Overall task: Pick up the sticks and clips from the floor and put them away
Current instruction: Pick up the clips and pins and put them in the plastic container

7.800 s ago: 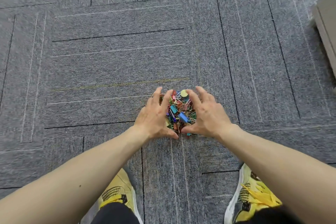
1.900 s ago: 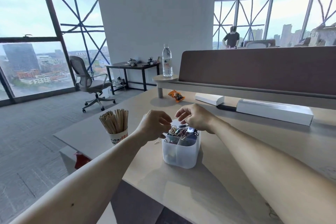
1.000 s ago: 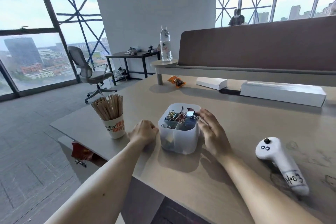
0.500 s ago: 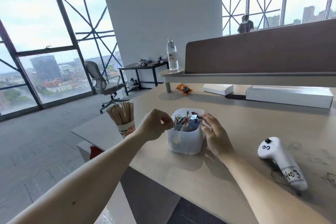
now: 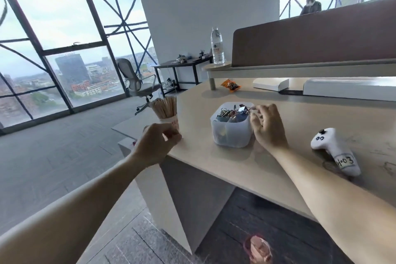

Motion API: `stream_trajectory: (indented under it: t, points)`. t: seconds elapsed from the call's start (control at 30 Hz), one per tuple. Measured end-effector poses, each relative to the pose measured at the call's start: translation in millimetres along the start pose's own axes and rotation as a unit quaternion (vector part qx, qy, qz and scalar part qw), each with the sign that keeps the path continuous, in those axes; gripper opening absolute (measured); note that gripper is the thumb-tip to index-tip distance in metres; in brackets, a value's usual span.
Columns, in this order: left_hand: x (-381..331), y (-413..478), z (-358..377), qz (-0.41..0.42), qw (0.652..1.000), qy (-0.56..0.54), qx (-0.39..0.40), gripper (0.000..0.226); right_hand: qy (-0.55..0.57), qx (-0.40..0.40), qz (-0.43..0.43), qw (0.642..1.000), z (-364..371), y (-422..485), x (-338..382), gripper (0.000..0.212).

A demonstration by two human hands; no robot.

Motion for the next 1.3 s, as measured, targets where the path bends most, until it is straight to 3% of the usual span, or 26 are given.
stream_trajectory:
  t: [0.1, 0.2, 0.43, 0.6, 0.8, 1.03, 1.3]
  points:
    - [33.7, -49.8, -31.0, -0.037, 0.999, 0.037, 0.003, 0.003, -0.013, -0.006, -0.094, 0.996, -2.4, -9.2, 34.8, 0.032]
    - [66.2, -106.6, -60.9, -0.073, 0.997, 0.029, -0.007, 0.005, 0.009, 0.045, -0.158, 0.986, 9.3, -27.7, 85.2, 0.034]
    - [127.3, -224.1, -111.8, -0.166, 0.986, 0.014, -0.022, 0.008, 0.112, 0.172, -0.162, 0.965, 91.9, -128.3, 187.8, 0.023]
    - [183.6, -301.3, -131.9, -0.245, 0.969, 0.016, -0.024, 0.009, 0.154, 0.297, -0.149, 0.931, 160.4, -208.7, 254.5, 0.011]
    - [255.8, -404.2, -126.2, -0.348, 0.937, 0.022, 0.024, 0.010, 0.171, 0.445, -0.157, 0.865, 225.8, -307.6, 302.0, 0.013]
    - [317.4, -496.9, -91.6, -0.475, 0.864, 0.022, 0.166, 0.013, 0.106, 0.588, -0.141, 0.789, 273.6, -394.9, 314.6, 0.013]
    - [380.4, -537.6, -53.9, -0.511, 0.790, 0.023, 0.338, 0.032, -0.013, 0.778, -0.128, 0.615, 329.5, -446.0, 310.9, 0.018]
Point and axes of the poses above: each hand's wrist, its own y-axis towards the middle knuckle, its own z-axis out of the palm, x = y × z, the point moved 1 cm from there along y, towards the middle knuckle, and after that the axes turned 5 degrees about -z, right-handed, at the moved point
